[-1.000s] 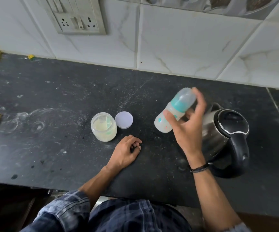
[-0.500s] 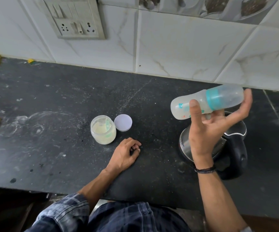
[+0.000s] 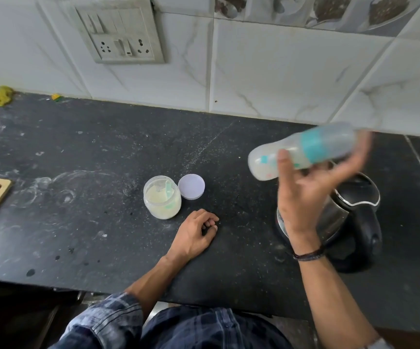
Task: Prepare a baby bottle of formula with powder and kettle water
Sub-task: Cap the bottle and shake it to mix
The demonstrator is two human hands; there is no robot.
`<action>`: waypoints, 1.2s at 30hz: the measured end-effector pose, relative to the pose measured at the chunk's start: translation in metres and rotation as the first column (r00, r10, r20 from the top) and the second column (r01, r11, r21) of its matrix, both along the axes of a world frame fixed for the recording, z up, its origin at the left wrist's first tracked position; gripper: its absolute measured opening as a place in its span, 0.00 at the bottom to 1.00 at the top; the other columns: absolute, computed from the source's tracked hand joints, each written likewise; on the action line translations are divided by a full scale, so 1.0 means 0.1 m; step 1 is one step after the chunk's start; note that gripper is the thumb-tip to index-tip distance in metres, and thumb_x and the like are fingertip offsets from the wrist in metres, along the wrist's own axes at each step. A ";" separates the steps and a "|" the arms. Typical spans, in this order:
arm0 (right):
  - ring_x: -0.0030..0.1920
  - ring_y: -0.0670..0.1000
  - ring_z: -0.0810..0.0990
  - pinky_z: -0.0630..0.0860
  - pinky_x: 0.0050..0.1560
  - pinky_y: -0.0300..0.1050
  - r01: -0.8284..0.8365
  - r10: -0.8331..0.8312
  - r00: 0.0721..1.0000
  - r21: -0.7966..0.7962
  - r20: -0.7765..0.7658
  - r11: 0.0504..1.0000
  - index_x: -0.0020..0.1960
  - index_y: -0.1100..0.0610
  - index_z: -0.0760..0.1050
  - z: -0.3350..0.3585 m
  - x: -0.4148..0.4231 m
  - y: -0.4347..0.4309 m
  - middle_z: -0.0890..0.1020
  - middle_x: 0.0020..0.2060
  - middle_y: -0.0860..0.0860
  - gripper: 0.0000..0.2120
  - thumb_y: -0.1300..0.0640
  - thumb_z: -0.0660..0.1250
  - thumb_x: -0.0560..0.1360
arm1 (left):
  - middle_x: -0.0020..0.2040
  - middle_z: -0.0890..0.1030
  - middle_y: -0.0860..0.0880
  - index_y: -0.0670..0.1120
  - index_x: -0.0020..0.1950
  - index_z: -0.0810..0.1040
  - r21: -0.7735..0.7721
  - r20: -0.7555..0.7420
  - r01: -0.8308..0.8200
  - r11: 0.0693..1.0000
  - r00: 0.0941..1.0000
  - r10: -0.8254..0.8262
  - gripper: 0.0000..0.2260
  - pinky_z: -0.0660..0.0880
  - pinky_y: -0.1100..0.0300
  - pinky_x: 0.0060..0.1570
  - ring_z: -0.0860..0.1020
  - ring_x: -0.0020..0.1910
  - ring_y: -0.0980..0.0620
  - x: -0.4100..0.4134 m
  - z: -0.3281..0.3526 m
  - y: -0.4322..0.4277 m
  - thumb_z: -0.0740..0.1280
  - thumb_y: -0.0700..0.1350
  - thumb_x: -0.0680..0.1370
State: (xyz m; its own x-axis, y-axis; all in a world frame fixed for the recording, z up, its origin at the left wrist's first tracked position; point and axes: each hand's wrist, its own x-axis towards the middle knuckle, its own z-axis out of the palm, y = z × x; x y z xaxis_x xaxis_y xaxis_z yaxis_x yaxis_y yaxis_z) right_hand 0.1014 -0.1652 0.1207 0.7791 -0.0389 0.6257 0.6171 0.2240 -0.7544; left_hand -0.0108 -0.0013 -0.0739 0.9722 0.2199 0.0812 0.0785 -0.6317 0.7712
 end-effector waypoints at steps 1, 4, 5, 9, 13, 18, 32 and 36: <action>0.72 0.54 0.78 0.81 0.63 0.47 -0.064 0.063 0.987 0.000 -0.149 0.998 0.82 0.53 0.47 -0.03 -0.04 0.03 0.69 0.78 0.46 0.48 0.66 0.77 0.76 | 0.45 0.78 0.58 0.51 0.54 0.82 0.001 0.000 0.003 1.000 1.000 -0.003 0.07 0.76 0.59 0.48 0.76 0.47 0.55 0.00 -0.01 0.01 0.68 0.44 0.78; 0.69 0.55 0.80 0.82 0.61 0.48 -0.029 0.033 0.985 0.022 -0.172 0.999 0.80 0.48 0.50 -0.13 -0.12 0.00 0.73 0.75 0.39 0.45 0.64 0.77 0.77 | 0.45 0.78 0.59 0.52 0.55 0.82 -0.007 0.004 0.011 1.000 1.000 -0.011 0.07 0.76 0.59 0.48 0.76 0.47 0.55 -0.01 -0.01 0.00 0.68 0.45 0.78; 0.68 0.54 0.80 0.82 0.61 0.46 -0.031 0.034 0.989 0.021 -0.145 0.999 0.81 0.49 0.49 -0.16 -0.10 -0.02 0.73 0.74 0.38 0.44 0.65 0.76 0.78 | 0.45 0.77 0.59 0.52 0.55 0.82 -0.002 0.006 0.004 1.000 1.000 -0.004 0.07 0.76 0.59 0.48 0.76 0.47 0.55 0.00 -0.01 0.00 0.68 0.46 0.78; 0.63 0.52 0.84 0.82 0.57 0.43 -0.125 0.091 0.935 -0.079 -0.343 0.989 0.82 0.45 0.50 -0.23 -0.03 -0.04 0.79 0.70 0.51 0.48 0.63 0.79 0.76 | 0.45 0.77 0.58 0.51 0.55 0.82 0.004 0.003 0.001 1.000 1.000 -0.001 0.07 0.75 0.60 0.48 0.76 0.47 0.56 0.00 -0.02 0.00 0.67 0.46 0.78; 0.64 0.47 0.83 0.82 0.63 0.60 -0.069 0.077 0.924 0.036 -0.376 0.997 0.83 0.54 0.48 -0.28 0.02 -0.12 0.82 0.66 0.39 0.46 0.62 0.76 0.78 | 0.45 0.77 0.58 0.51 0.55 0.82 0.000 0.004 0.004 1.000 1.000 -0.004 0.07 0.76 0.60 0.49 0.76 0.47 0.56 0.00 -0.01 0.01 0.68 0.46 0.78; 0.56 0.47 0.86 0.81 0.55 0.40 -0.199 0.135 0.866 -0.083 -0.482 0.976 0.64 0.54 0.78 -0.32 0.13 -0.17 0.87 0.55 0.48 0.25 0.60 0.82 0.70 | 0.46 0.77 0.58 0.51 0.55 0.82 -0.004 0.001 0.009 1.000 1.000 -0.009 0.07 0.76 0.60 0.49 0.76 0.47 0.56 0.00 -0.01 0.01 0.69 0.44 0.78; 0.57 0.47 0.86 0.82 0.55 0.42 -0.243 0.233 0.817 0.051 -0.527 0.969 0.56 0.43 0.86 -0.18 0.00 -0.12 0.88 0.54 0.46 0.21 0.44 0.85 0.65 | 0.46 0.78 0.58 0.51 0.55 0.82 -0.005 0.004 0.008 1.000 1.000 -0.008 0.07 0.76 0.59 0.48 0.76 0.47 0.56 0.00 -0.01 0.00 0.69 0.44 0.78; 0.55 0.47 0.85 0.81 0.56 0.42 -0.221 0.182 0.866 -0.031 -0.467 0.975 0.59 0.43 0.83 -0.21 -0.01 -0.08 0.87 0.53 0.46 0.21 0.49 0.84 0.68 | 0.46 0.77 0.58 0.51 0.55 0.82 0.000 0.000 0.008 1.000 1.000 -0.008 0.07 0.76 0.60 0.48 0.76 0.47 0.56 0.00 0.00 0.01 0.69 0.44 0.78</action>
